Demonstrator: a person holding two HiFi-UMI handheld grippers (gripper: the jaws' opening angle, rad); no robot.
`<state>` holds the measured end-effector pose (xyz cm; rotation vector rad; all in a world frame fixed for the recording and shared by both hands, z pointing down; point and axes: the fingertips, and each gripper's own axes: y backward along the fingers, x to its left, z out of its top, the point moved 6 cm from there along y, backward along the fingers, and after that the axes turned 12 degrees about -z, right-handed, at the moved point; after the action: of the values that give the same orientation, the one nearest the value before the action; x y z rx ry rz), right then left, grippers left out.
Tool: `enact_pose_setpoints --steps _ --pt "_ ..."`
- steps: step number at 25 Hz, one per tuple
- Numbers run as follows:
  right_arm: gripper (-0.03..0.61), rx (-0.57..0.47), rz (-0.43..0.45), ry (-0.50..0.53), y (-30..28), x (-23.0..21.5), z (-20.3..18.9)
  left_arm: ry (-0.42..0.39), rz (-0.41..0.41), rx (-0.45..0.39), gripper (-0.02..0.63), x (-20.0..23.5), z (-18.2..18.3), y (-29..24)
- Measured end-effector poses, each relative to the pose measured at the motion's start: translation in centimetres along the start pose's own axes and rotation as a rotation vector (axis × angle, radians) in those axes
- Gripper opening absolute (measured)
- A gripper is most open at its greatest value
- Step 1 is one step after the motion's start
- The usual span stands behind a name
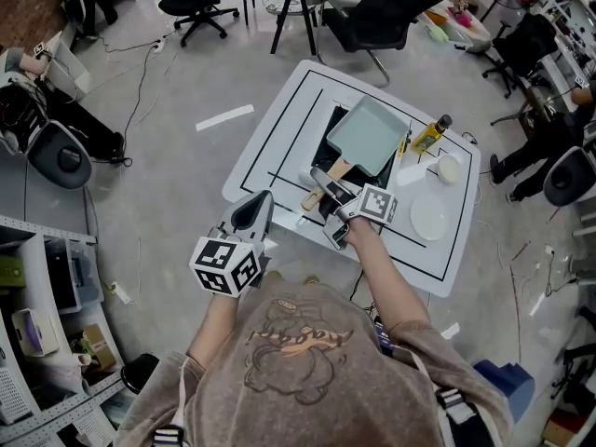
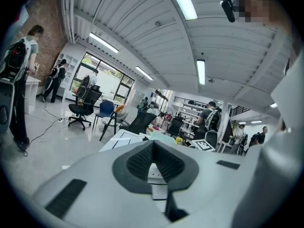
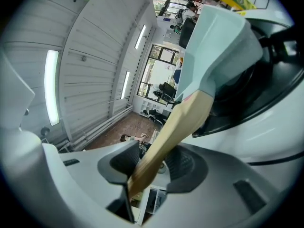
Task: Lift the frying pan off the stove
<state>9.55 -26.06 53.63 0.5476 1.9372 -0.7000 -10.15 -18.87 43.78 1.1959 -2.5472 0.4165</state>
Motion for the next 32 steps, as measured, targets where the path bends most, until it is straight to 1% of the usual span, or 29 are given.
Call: enact_pose_setpoints --steps 3,6,9,13,17,21,25,32 --pt "0.163 -0.005 0.014 -0.011 -0.06 0.07 -0.02 0.000 -0.002 -0.002 0.006 -0.01 0.04 0.06" --pt "0.163 -0.003 0.007 -0.014 -0.05 -0.03 -0.02 0.000 -0.004 -0.001 0.007 -0.07 0.02 0.01" --pt "0.160 0.006 -0.018 -0.025 0.04 -0.14 -0.11 0.002 -0.005 -0.001 0.006 -0.14 0.03 0.06" --pt "0.136 0.011 -0.003 -0.042 0.16 -0.24 -0.11 0.003 -0.007 -0.004 0.006 -0.20 0.12 0.02" --pt "0.126 0.014 0.004 -0.068 0.22 -0.18 -0.22 0.005 -0.005 -0.005 0.006 -0.15 0.18 0.00" --pt "0.117 0.024 -0.008 -0.096 0.18 -0.32 -0.38 0.009 -0.004 -0.003 0.007 -0.27 -0.04 0.06" --pt "0.115 0.022 -0.005 -0.091 0.25 -0.32 -0.30 0.009 -0.006 -0.003 0.006 -0.39 -0.09 0.15" --pt "0.118 0.061 -0.028 -0.070 0.77 -0.09 -0.77 0.007 -0.010 -0.006 0.006 -0.63 0.02 0.29"
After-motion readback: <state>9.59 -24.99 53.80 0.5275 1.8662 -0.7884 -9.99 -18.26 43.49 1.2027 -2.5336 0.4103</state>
